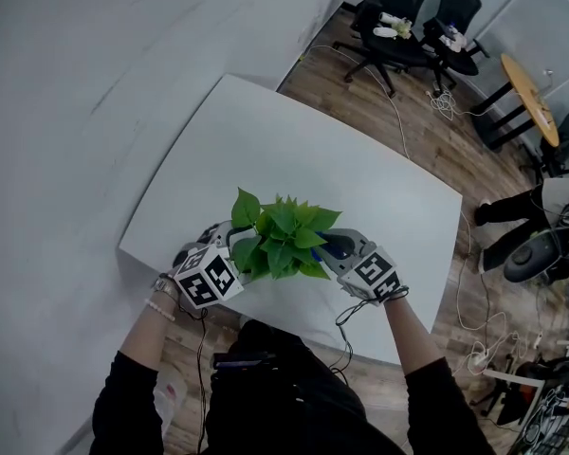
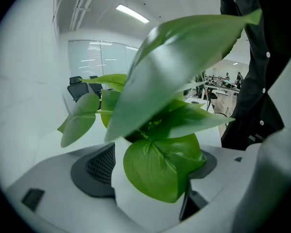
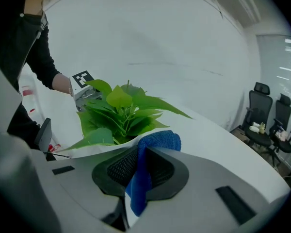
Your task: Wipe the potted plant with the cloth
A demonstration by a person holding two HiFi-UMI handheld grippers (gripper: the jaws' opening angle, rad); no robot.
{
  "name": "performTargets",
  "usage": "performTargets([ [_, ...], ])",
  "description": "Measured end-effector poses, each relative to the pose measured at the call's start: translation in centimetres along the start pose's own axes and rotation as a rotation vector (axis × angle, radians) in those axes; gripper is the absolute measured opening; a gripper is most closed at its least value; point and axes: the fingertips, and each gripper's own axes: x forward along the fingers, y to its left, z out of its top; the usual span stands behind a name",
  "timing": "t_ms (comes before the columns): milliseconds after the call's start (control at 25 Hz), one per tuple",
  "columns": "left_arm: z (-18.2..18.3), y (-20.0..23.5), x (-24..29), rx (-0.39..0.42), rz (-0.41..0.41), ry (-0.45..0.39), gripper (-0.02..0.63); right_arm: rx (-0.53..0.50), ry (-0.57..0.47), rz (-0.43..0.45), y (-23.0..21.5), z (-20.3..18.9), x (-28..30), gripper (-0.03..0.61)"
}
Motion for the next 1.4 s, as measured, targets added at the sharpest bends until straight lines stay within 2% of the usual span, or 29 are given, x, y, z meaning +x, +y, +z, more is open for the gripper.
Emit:
performTargets([
  [120, 0.7, -0.5, 0.1, 0.024, 0.042, -0.007, 0.390, -0.031, 0.002, 0.043, 0.3, 0.7, 0.2, 0.075],
  [240, 0.7, -0.4, 0.4, 0.028, 0.100, 0.003, 0.387, -0.043, 0.008, 0.040, 0.0, 0.8, 0.5, 0.075],
  [440, 0.2, -0.2, 0.5, -0.047, 0.190, -0.002, 0.380, 0.000, 0.001, 0.035, 0.6, 0.0, 1.0, 0.075],
  [840, 1.4, -0.9, 1.7, -0.213, 0.353, 0.018, 0.370, 0.143, -0.052, -0.033, 3.1, -2.7, -0.5, 0.075],
  [1080, 0.8, -3.1, 1.8, -0.272, 0.399, 0.033, 0.365, 0.120, -0.056, -0.032, 8.9, -4.6, -0.6, 0.075],
  [1240, 1.1, -3.3, 2.1, -0.284, 0.406, 0.039, 0.362, 0.089, -0.062, 0.027, 12.1, -4.5, 0.4, 0.075],
  [1400, 1.1, -3.4, 1.9, -0.290, 0.412, 0.043, 0.357, 0.062, -0.063, 0.080, 13.5, -4.3, 0.8, 0.075],
])
